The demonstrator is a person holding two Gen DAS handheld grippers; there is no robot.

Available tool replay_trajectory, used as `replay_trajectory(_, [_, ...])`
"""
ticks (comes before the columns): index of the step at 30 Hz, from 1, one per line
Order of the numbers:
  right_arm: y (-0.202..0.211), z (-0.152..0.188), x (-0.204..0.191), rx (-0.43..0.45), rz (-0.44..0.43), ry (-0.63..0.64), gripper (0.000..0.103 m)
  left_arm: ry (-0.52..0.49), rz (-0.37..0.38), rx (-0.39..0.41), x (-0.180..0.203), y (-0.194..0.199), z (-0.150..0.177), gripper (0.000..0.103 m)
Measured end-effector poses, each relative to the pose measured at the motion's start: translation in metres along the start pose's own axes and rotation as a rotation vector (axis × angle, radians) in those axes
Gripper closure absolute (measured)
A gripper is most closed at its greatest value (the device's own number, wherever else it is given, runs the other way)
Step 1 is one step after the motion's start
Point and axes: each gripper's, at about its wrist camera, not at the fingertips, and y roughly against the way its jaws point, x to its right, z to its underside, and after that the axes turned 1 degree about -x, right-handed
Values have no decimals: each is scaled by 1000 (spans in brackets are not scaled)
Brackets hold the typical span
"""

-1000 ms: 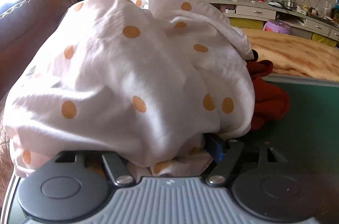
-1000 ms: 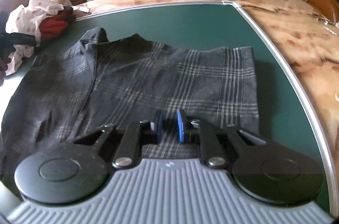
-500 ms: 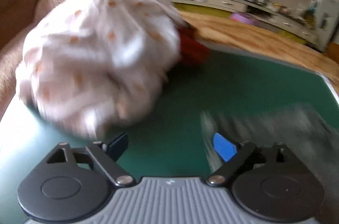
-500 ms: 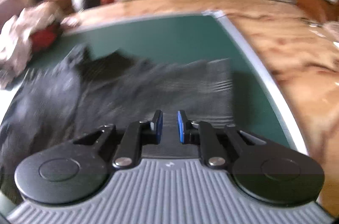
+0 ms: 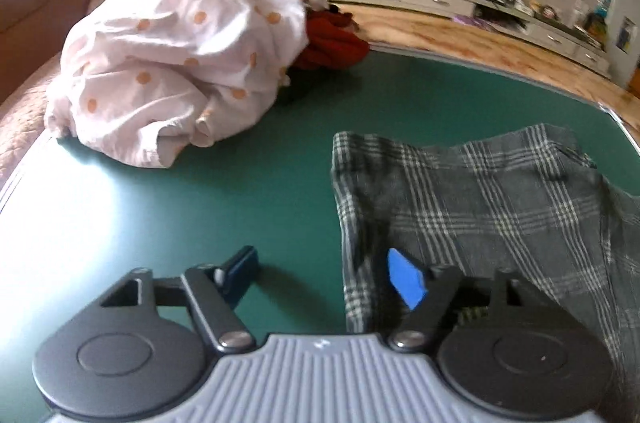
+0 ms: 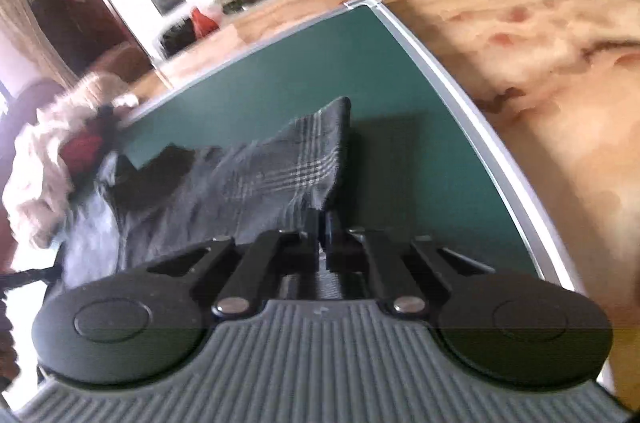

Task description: Fold clothes

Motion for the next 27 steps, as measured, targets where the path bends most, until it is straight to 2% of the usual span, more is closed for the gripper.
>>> replay_trajectory(5, [-17, -15, -12, 35, 85, 36, 98, 2, -34, 30, 5, -6, -7, 30])
replay_trajectory(8, [-24, -14, -26, 49, 164, 65, 97, -26, -49, 39, 6, -8, -11, 23])
replay_trajectory(11, [-24, -9, -44, 30, 258, 151, 88, -61, -47, 38, 5, -1, -9, 27])
replay_trajectory(13, [-12, -4, -53, 29, 270, 192, 83, -74, -21, 25, 3, 11, -6, 28])
replay_trajectory(14, [-1, 1, -55, 40, 247, 203, 81, -93, -1, 32, 6, 23, 0, 26])
replay_trajectory(16, [27, 12, -56, 50, 141, 190, 81, -138, 48, 54, 13, 50, 17, 21])
replay_trajectory(20, [67, 57, -71, -45, -163, 213, 81, -245, 199, 67, 27, 82, 56, 16])
replay_trajectory(21, [71, 69, -79, -66, -186, 249, 81, -273, 227, 65, 31, 87, 65, 16])
replay_trajectory(23, [72, 89, -94, -92, -156, 337, 81, -326, 200, 28, 40, 84, 78, 16])
replay_trajectory(25, [64, 100, -98, -131, -76, 369, 85, -317, 192, -27, 39, 74, 84, 16])
replay_trajectory(26, [63, 103, -95, -125, -61, 366, 90, -291, 201, -29, 35, 73, 85, 12])
replay_trajectory(27, [64, 104, -93, -115, -60, 358, 91, -276, 200, -35, 32, 72, 85, 9])
